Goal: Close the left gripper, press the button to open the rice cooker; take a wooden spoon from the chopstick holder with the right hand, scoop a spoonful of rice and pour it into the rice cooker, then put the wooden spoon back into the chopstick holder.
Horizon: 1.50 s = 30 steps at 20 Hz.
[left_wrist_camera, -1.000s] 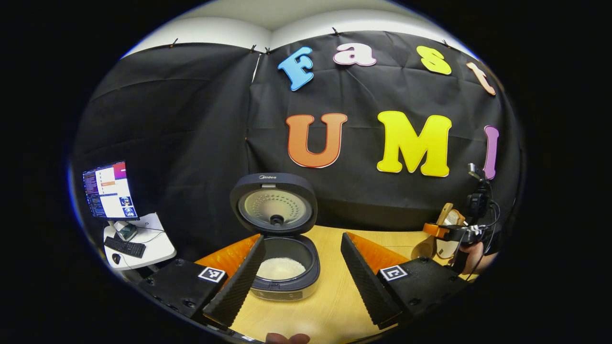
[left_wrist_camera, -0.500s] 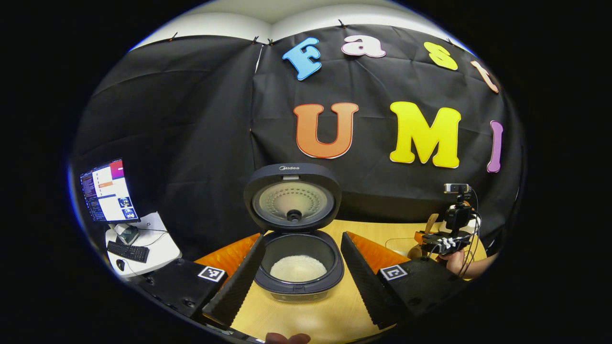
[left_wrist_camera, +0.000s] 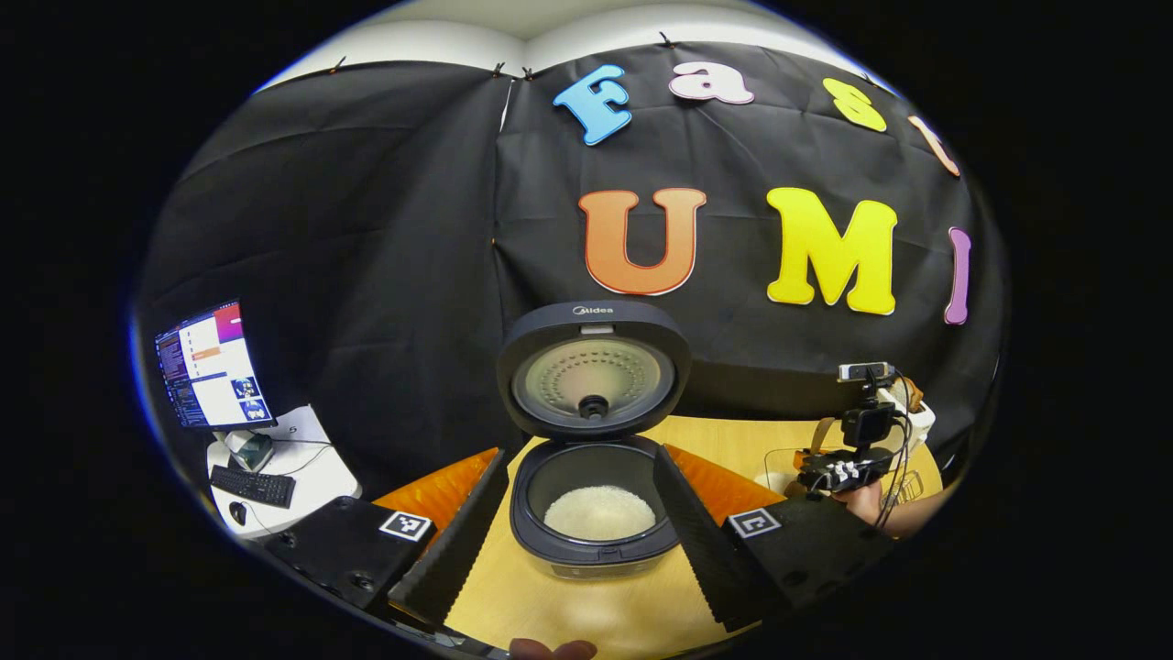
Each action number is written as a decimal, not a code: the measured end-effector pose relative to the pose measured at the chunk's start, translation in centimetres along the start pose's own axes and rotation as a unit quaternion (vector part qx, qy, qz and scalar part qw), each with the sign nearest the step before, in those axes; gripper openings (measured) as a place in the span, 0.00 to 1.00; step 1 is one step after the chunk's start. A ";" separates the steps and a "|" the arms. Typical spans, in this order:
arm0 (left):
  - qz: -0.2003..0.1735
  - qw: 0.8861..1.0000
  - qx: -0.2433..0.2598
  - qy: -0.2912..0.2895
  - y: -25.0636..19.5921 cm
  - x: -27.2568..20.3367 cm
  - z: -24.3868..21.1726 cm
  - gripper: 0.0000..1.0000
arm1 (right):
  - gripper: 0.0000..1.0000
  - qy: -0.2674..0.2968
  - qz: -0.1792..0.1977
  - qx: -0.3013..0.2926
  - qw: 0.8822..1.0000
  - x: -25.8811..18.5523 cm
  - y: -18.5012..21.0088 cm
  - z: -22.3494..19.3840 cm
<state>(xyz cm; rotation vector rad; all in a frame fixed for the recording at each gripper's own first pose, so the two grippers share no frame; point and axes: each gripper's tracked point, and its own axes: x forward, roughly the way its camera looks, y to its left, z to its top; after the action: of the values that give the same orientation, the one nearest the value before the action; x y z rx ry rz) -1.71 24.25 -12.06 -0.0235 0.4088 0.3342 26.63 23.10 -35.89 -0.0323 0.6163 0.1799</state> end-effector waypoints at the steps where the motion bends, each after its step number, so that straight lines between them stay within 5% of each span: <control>1: 0.002 1.000 -0.002 0.002 0.3 0.2 -0.3 1.00 | 0.00 0.005 0.010 0.019 1.000 -0.1 0.6 -0.1; 6: 0.007 1.000 -0.008 0.005 0.5 0.4 -0.2 1.00 | 0.02 0.024 0.058 0.112 0.992 -0.8 3.0 -0.3; 10: 0.004 1.000 -0.011 0.010 0.3 0.7 -0.5 1.00 | 0.00 0.048 0.099 0.200 0.974 -1.1 3.1 -0.4; 17: -0.011 1.000 0.006 0.007 -1.8 0.9 0.5 1.00 | 0.02 0.042 0.130 0.263 0.955 -2.5 1.5 0.4; 21: -0.018 1.000 0.008 0.011 -3.0 0.9 0.8 1.00 | 0.02 0.033 0.142 0.336 0.931 -3.2 -0.6 0.8; 30: -0.036 0.999 0.003 0.003 -6.7 0.3 1.2 1.00 | 0.01 -0.008 0.148 0.357 0.922 -5.8 -4.7 3.7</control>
<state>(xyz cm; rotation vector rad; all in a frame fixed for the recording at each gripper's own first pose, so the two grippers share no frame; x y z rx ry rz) 1.16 18.15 -11.42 -0.0331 0.4138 0.2628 24.98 17.84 -29.66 0.7742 0.6387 0.2383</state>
